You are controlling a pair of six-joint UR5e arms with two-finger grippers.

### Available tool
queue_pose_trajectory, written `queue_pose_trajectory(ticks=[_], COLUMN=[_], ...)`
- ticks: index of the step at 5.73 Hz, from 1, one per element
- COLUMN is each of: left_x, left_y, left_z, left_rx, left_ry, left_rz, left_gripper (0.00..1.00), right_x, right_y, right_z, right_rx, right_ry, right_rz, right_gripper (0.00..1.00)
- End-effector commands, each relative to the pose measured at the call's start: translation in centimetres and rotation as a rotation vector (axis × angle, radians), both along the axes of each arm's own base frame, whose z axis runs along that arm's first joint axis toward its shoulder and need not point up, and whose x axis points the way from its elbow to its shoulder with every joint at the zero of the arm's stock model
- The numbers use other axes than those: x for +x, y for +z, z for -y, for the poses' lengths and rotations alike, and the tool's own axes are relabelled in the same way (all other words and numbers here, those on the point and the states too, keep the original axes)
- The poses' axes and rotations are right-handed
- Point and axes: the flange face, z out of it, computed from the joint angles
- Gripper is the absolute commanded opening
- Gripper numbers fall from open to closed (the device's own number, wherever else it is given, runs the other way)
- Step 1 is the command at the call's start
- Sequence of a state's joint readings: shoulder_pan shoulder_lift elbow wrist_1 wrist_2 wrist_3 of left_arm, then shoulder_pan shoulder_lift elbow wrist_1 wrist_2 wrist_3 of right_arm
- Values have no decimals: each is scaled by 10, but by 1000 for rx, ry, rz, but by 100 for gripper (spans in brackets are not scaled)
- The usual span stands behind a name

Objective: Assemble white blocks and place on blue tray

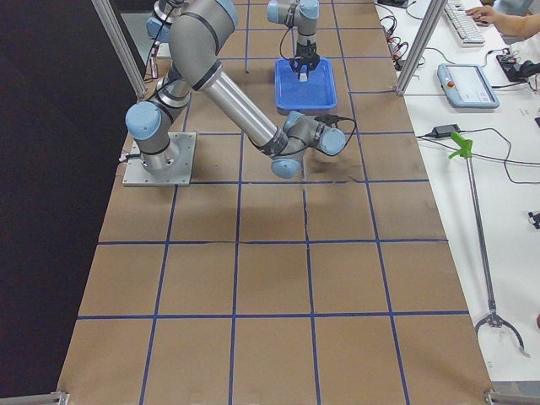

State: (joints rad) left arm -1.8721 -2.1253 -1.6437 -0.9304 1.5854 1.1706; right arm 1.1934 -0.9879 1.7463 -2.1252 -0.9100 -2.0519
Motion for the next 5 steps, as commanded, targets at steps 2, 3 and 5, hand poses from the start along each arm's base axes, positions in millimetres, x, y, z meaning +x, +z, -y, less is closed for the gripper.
queue_pose_trajectory(ticks=[2, 3, 5], left_x=[1, 1, 5], left_y=[-24, -20, 35], left_z=[-5, -5, -3], left_rx=[-3, -3, -45], left_ry=[-5, -7, -4], left_rz=[-2, 2, -6], left_gripper=[95, 99, 99], right_x=[3, 3, 3], right_y=[-6, -6, -4], right_z=[-1, -1, -1], right_rx=[9, 11, 8], right_ry=[6, 6, 5], right_rz=[1, 1, -2], right_gripper=[66, 46, 22])
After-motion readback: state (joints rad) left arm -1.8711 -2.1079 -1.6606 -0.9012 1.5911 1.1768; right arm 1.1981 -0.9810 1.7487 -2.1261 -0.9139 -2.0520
